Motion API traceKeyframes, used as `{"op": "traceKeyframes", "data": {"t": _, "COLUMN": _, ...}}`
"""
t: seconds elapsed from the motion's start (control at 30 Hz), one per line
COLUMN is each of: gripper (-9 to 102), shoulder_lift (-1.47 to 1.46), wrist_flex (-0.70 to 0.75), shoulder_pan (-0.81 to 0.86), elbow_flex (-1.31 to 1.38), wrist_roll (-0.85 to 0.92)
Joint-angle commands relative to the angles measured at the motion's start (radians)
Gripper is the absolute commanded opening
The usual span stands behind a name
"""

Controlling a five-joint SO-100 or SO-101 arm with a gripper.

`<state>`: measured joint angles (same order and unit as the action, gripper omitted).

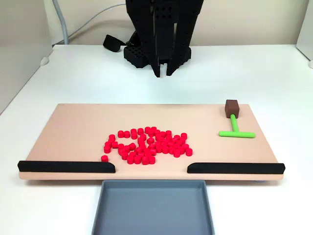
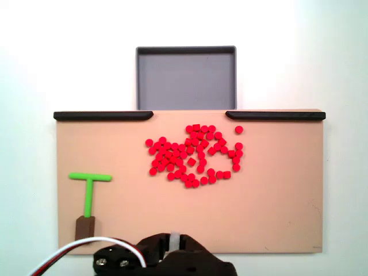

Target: Grasp a green tool by the dark brown handle.

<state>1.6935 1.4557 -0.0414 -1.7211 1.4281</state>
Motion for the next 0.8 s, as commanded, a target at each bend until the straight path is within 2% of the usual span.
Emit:
{"op": "traceKeyframes", "data": {"t": 0.0, "gripper": 0, "shoulder_lift": 0.014, "wrist_flex": -0.006, "shoulder_pan": 0.026, "elbow_flex": 0.032, "wrist_roll": 0.020}}
{"op": "traceKeyframes", "data": {"t": 0.77, "gripper": 0, "shoulder_lift": 0.005, "wrist_flex": -0.006, "shoulder_pan": 0.034, "elbow_flex": 0.032, "wrist_roll": 0.021}}
